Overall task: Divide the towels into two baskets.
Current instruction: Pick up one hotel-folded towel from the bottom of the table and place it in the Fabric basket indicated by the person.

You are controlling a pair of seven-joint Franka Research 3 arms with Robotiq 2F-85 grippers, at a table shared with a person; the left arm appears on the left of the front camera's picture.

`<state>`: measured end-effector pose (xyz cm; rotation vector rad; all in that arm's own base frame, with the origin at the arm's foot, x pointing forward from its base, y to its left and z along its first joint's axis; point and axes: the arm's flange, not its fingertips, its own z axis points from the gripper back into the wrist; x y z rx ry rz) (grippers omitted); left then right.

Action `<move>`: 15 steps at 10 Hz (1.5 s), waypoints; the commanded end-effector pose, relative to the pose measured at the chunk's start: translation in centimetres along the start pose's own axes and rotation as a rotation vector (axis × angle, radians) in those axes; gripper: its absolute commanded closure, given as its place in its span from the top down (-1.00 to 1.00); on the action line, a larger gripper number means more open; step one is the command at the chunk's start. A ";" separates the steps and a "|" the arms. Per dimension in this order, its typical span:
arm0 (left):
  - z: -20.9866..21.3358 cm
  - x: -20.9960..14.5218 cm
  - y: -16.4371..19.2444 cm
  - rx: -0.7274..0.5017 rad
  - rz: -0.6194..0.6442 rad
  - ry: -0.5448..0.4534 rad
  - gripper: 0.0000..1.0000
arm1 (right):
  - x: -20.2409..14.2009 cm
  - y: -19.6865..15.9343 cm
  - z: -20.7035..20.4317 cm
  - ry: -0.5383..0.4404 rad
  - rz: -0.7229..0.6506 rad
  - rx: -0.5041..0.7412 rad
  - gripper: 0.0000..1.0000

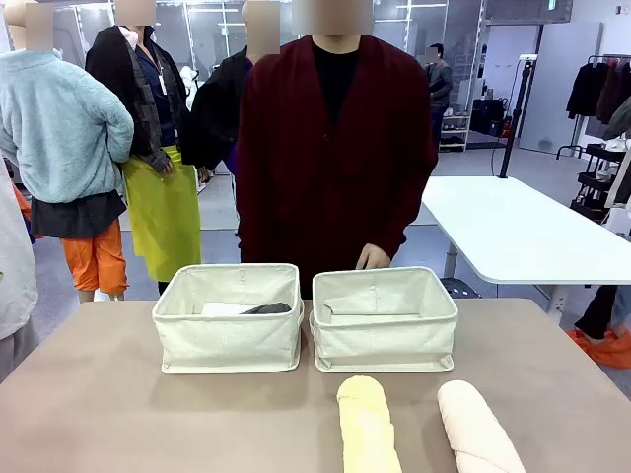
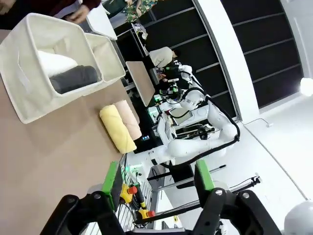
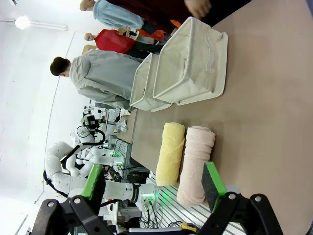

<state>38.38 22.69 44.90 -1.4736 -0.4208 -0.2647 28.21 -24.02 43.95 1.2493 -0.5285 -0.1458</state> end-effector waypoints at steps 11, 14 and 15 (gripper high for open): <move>0.2 -2.2 -1.1 -0.015 0.002 -0.024 0.52 | -0.2 0.3 0.2 0.002 0.010 0.005 1.00; 0.2 -2.2 -1.1 -0.015 0.002 -0.024 0.52 | 0.0 0.0 0.0 0.000 0.000 0.000 1.00; 0.2 -2.2 -1.1 -0.015 0.002 -0.024 0.52 | -0.4 1.6 -2.2 0.072 0.018 -0.058 1.00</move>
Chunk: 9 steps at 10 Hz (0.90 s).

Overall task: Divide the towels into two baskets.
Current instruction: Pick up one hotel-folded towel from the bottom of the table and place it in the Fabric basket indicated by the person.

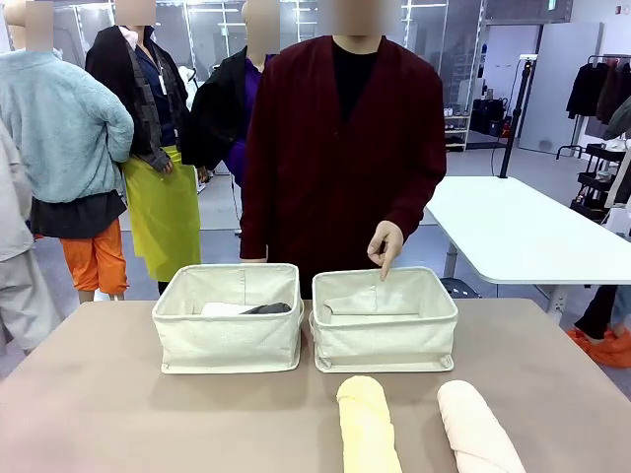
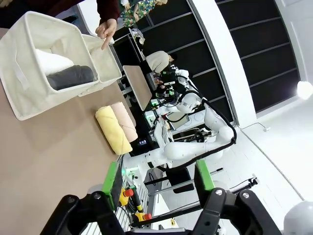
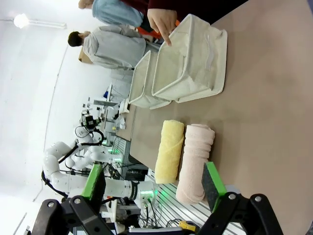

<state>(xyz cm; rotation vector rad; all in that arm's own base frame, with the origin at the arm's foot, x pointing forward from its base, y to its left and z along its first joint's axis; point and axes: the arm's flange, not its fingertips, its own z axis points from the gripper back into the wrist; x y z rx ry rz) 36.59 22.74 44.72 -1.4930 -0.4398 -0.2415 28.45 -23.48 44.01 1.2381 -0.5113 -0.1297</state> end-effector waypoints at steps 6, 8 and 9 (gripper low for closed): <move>0.0 -0.5 -0.5 -0.002 -0.003 0.006 0.52 | -4.8 3.5 -15.7 0.229 -0.040 -0.314 1.00; 0.0 -0.5 -0.5 -0.002 -0.003 0.006 0.52 | -6.0 3.7 -19.2 0.288 -0.032 -0.387 1.00; 0.0 -0.5 -0.5 -0.002 -0.003 0.006 0.52 | -6.5 3.3 -20.4 0.306 -0.032 -0.464 1.00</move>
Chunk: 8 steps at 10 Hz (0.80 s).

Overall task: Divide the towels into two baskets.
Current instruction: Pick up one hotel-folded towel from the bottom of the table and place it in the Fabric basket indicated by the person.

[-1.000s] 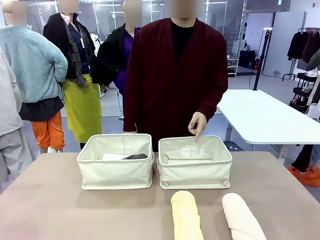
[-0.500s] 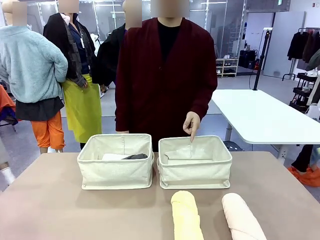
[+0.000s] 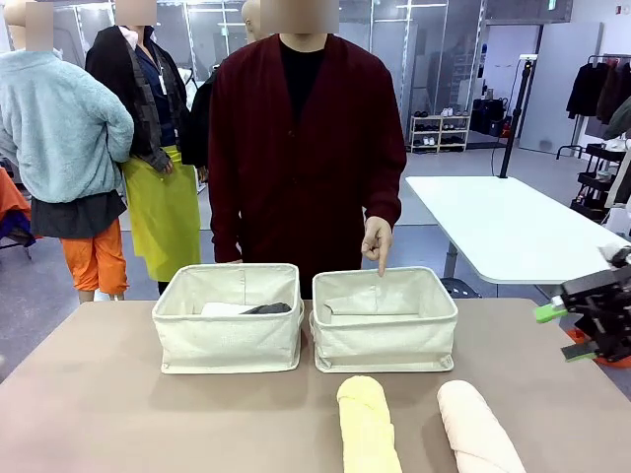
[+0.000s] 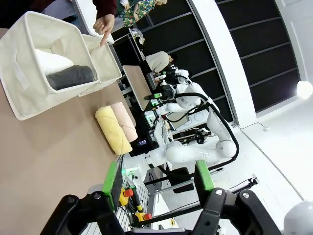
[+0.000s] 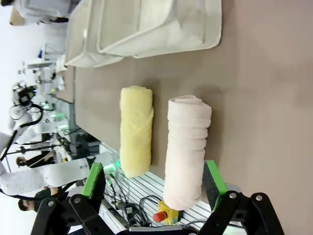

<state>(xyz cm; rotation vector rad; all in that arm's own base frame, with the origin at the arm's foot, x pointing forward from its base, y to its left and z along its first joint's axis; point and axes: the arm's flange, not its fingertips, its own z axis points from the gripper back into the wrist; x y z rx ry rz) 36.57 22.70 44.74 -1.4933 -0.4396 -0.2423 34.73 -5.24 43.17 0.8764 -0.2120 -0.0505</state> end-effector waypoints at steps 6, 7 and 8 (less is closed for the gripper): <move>0.1 -0.5 -0.5 -0.002 -0.003 0.006 0.52 | -7.1 -1.3 -10.7 0.000 -0.059 -0.309 1.00; 0.1 -0.5 -0.5 -0.002 -0.003 0.006 0.52 | -7.7 -1.5 -11.9 0.013 -0.064 -0.315 1.00; 0.1 -0.5 -0.5 -0.002 -0.003 0.006 0.52 | -8.3 -1.7 -12.9 0.035 -0.065 -0.328 1.00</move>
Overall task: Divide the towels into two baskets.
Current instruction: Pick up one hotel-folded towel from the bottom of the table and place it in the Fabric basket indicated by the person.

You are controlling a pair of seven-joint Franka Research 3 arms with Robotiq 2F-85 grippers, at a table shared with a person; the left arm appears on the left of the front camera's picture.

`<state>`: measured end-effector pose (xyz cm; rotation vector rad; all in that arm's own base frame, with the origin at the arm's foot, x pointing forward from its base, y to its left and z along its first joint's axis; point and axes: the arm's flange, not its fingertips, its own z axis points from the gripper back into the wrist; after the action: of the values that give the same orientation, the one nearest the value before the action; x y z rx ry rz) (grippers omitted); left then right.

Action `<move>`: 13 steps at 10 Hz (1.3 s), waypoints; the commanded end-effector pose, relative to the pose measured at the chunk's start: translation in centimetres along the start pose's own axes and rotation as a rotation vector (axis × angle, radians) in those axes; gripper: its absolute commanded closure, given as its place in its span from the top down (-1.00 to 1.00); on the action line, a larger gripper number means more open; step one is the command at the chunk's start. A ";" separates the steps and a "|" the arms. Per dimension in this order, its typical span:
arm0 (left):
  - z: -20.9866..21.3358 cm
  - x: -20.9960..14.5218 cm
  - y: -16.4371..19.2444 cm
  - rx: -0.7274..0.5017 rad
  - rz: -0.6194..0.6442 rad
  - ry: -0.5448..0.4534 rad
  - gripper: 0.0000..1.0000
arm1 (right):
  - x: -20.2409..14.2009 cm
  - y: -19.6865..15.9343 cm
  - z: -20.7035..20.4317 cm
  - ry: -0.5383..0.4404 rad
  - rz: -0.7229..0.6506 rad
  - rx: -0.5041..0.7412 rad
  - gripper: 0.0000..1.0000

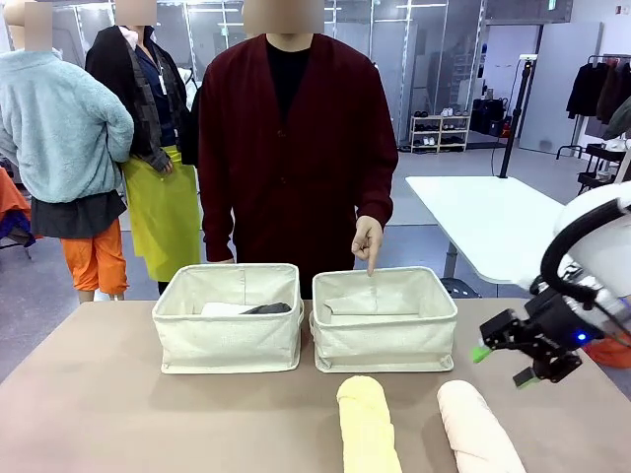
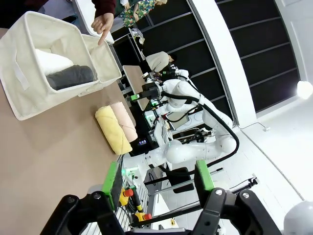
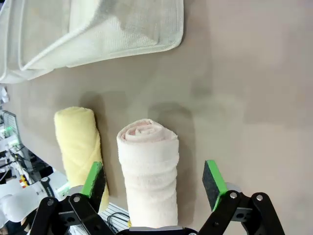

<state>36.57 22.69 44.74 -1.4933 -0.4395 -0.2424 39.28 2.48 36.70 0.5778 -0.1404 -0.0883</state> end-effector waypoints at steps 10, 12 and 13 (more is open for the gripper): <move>0.1 -0.5 -0.5 -0.002 -0.003 0.005 0.52 | -13.6 0.7 -6.2 0.136 0.114 -0.210 -0.09; 0.1 -0.5 -0.5 -0.002 -0.003 0.005 0.52 | -13.7 1.0 -6.4 0.142 0.135 -0.231 -1.00; 0.1 -0.5 -0.5 -0.002 -0.003 0.005 0.52 | -13.6 1.0 -6.4 0.141 0.137 -0.242 -1.00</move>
<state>36.57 22.69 44.74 -1.4933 -0.4396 -0.2423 38.37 10.37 33.09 0.3579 -0.0428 0.0924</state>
